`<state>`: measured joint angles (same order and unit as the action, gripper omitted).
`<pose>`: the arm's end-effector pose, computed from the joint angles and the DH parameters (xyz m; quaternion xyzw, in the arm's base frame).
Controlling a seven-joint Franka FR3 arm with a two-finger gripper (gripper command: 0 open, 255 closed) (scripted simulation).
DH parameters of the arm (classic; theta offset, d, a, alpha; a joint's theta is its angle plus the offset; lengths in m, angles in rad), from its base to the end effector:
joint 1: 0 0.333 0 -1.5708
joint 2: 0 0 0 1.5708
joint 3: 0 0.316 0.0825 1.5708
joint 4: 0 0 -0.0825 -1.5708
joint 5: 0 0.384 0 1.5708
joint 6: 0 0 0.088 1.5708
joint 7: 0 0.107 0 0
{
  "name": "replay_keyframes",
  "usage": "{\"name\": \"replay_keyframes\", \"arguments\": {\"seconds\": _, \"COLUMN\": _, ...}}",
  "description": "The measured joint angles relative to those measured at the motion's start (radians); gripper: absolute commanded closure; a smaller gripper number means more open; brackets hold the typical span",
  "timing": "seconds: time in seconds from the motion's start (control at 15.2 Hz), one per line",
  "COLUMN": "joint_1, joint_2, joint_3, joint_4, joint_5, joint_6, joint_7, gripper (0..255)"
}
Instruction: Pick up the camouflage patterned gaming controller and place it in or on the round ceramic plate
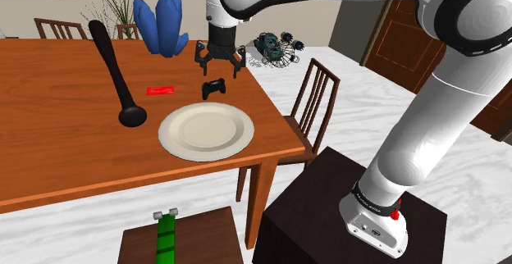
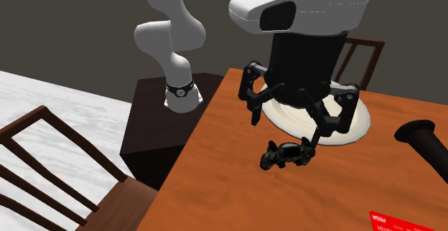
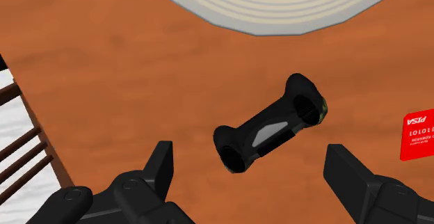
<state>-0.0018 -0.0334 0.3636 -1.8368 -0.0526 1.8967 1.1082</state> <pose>0.5267 0.1978 0.5439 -0.9324 0.3571 -0.0547 0.0074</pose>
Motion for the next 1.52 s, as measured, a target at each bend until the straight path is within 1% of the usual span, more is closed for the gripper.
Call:
{"name": "replay_keyframes", "arguments": {"seconds": 0.13, "joint_1": 0.002, "joint_2": 0.027, "joint_3": 0.004, "joint_4": 0.024, "joint_5": -0.014, "joint_6": 0.007, "joint_7": 0.030, "gripper": 0}}
{"name": "replay_keyframes", "arguments": {"seconds": 0.59, "joint_1": 0.004, "joint_2": 0.056, "joint_3": 0.005, "joint_4": -0.029, "joint_5": -0.028, "joint_6": 0.088, "joint_7": 0.050, "gripper": 0}}
{"name": "replay_keyframes", "arguments": {"seconds": 0.99, "joint_1": 0.003, "joint_2": 0.055, "joint_3": 0.004, "joint_4": -0.040, "joint_5": -0.028, "joint_6": 0.099, "joint_7": 0.048, "gripper": 0}}
{"name": "replay_keyframes", "arguments": {"seconds": 1.06, "joint_1": 0.003, "joint_2": 0.055, "joint_3": 0.004, "joint_4": -0.040, "joint_5": -0.028, "joint_6": 0.099, "joint_7": 0.048, "gripper": 255}}
{"name": "replay_keyframes", "arguments": {"seconds": 1.52, "joint_1": 0.003, "joint_2": 0.055, "joint_3": 0.004, "joint_4": -0.038, "joint_5": -0.028, "joint_6": 0.100, "joint_7": 0.049, "gripper": 255}}
